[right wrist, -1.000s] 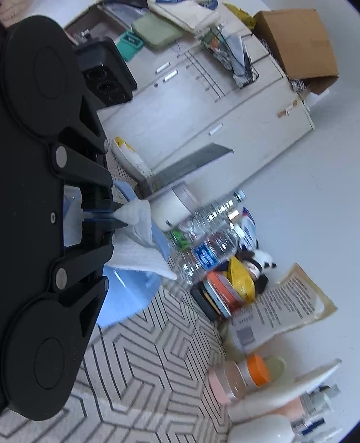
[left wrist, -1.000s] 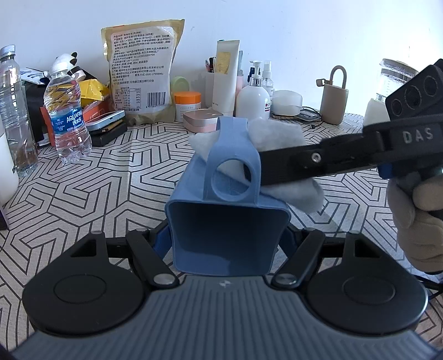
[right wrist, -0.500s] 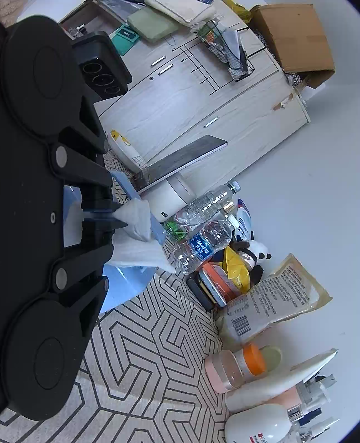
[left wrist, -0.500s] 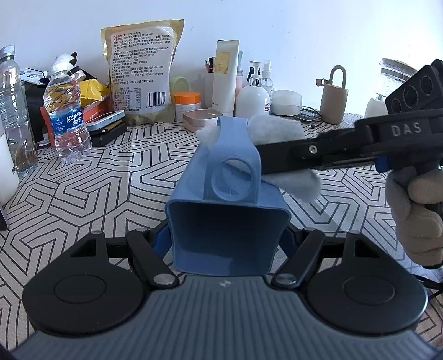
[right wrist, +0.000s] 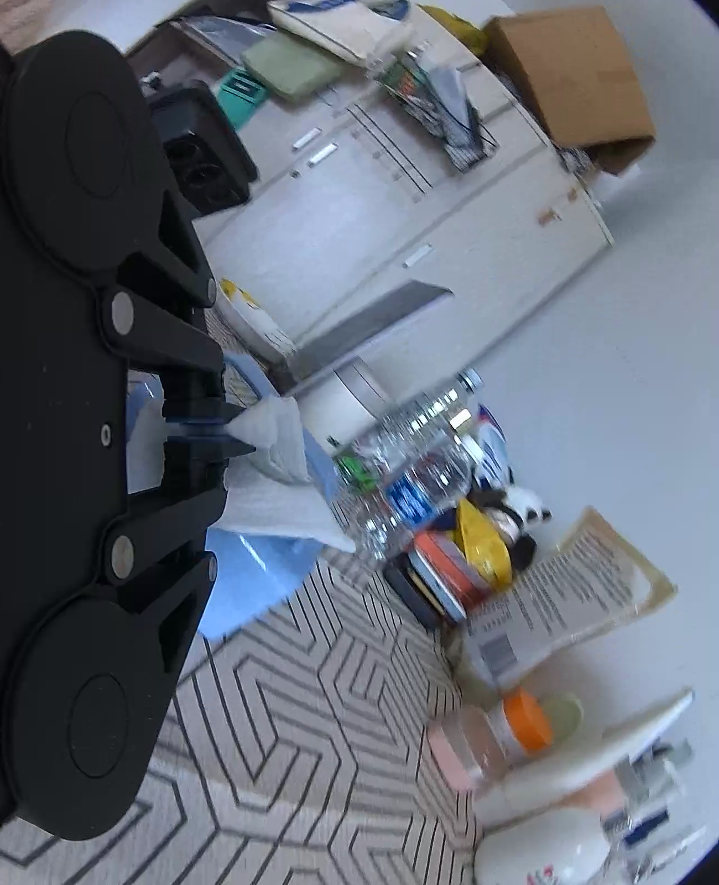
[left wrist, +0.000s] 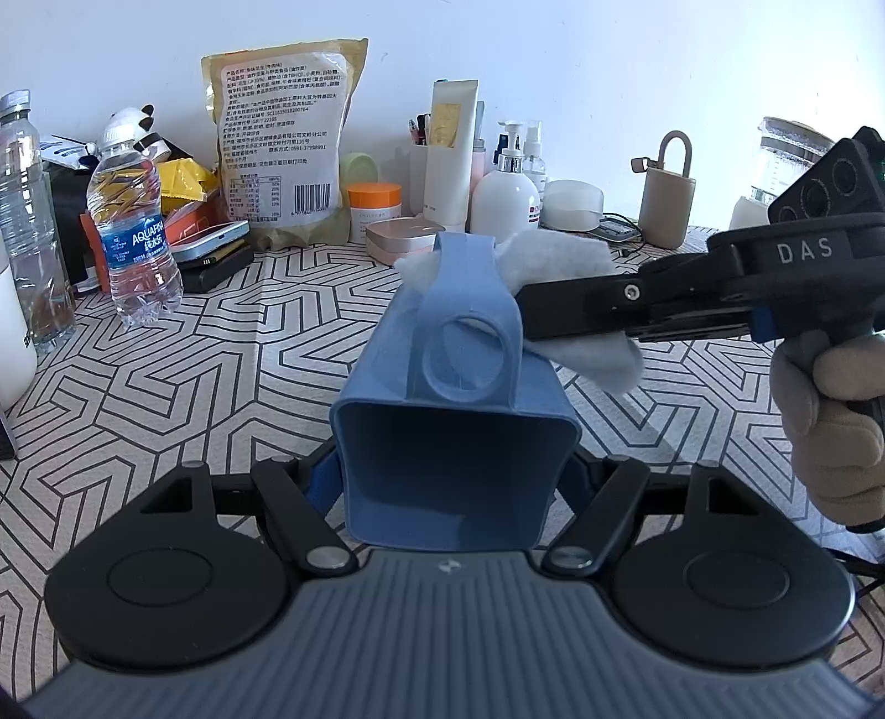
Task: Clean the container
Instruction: 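Rub the white wipe across the container's handle with the right gripper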
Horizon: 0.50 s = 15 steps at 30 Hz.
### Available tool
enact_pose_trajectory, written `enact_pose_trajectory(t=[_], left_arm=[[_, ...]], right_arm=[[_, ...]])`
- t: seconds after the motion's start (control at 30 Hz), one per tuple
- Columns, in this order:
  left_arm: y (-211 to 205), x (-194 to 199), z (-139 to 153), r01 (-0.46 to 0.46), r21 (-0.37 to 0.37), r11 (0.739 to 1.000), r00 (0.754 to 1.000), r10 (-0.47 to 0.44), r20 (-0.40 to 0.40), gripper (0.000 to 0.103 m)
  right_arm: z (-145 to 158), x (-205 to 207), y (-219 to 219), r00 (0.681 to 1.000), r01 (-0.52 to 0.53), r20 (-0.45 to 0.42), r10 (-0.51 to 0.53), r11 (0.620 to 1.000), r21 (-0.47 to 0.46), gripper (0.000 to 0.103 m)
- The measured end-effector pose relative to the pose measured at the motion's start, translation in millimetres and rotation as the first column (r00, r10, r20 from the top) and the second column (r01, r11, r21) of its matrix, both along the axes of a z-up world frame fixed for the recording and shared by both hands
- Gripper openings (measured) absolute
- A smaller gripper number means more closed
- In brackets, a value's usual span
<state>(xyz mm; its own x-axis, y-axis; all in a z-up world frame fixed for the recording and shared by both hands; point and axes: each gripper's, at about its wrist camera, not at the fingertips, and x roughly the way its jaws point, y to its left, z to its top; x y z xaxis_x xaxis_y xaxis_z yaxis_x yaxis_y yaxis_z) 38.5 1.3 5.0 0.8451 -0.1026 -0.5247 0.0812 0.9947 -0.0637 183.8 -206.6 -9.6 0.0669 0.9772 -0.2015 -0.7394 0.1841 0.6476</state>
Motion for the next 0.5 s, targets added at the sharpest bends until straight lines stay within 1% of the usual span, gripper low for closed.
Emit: enact_pose_trajectory(t=[0.23,0.37,0.5], left_arm=[[0.7,-0.2,0.1,0.001,-0.007,1.0,1.0,-0.001,0.0,0.074],[0.8,-0.4,0.3,0.002,-0.006,1.0,1.0,-0.002,0.0,0.074],[1.4,0.0,0.0,0.001,-0.007,1.0,1.0,-0.001,-0.002,0.075]], right_arm=[[1.7,-2.3,2.0,1.0,0.005,0.031,-0.004,1.0,-0.012,0.001],[1.4,-1.5,2.0,0.999,0.004,0.032,-0.004,1.0,-0.011,0.001],[0.8,-4.8,5.0,0.999,-0.036,0.023,0.036,0.999,-0.002,0.001]])
